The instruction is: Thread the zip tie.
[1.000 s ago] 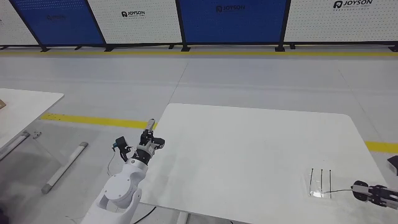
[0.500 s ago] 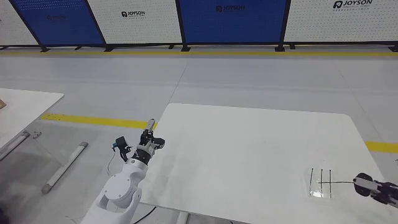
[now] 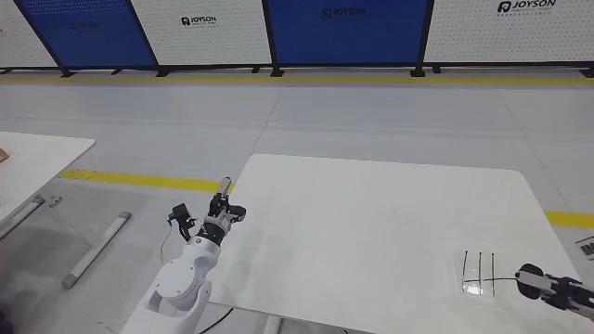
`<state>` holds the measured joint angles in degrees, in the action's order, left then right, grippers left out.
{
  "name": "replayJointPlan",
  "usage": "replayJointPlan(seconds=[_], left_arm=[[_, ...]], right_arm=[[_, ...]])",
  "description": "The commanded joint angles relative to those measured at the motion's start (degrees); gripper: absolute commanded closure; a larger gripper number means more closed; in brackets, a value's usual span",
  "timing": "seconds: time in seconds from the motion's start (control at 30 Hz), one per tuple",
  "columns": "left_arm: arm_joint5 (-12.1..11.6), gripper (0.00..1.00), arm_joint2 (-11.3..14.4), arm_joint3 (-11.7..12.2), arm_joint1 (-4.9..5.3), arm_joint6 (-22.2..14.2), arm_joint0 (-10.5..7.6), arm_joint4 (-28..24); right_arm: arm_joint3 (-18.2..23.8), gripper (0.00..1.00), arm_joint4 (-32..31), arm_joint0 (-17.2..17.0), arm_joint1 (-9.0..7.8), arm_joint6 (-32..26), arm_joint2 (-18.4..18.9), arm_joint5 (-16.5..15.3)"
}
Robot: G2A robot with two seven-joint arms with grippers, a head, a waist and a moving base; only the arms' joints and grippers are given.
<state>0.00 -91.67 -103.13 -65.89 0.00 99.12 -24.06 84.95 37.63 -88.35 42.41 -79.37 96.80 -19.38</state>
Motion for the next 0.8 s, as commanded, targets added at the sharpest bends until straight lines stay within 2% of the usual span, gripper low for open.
replayJointPlan(seconds=[0.0,0.1,0.2,0.27,0.33,0.37,0.4,0.77], left_arm=[[0.0,0.0,0.0,0.0,0.0,0.0,0.0,0.0],[0.0,0.0,0.0,0.0,0.0,0.0,0.0,0.0],[0.0,0.0,0.0,0.0,0.0,0.0,0.0,0.0],[0.0,0.0,0.0,0.0,0.0,0.0,0.0,0.0],[0.0,0.0,0.0,0.0,0.0,0.0,0.0,0.0],[0.0,0.0,0.0,0.0,0.0,0.0,0.0,0.0],[0.0,0.0,0.0,0.0,0.0,0.0,0.0,0.0],[0.0,0.0,0.0,0.0,0.0,0.0,0.0,0.0]], right_arm=[[0.8,1.0,0.7,-0.3,0.31,2.9,-0.9,0.4],[4.2,1.0,2.7,-0.1,0.91,6.2,-2.8,0.3],[9.2,1.0,2.1,-0.1,1.54,10.2,-5.7,0.6],[12.2,1.0,-2.2,0.2,1.95,14.6,-8.1,0.7],[14.0,1.0,-6.9,0.7,2.35,18.8,-11.0,2.2],[14.3,1.0,-9.2,1.5,2.62,20.7,-13.0,3.9],[14.2,1.0,-9.7,1.7,2.7,21.4,-13.5,4.3],[14.2,1.0,-9.7,1.7,2.7,21.4,-13.5,4.3]])
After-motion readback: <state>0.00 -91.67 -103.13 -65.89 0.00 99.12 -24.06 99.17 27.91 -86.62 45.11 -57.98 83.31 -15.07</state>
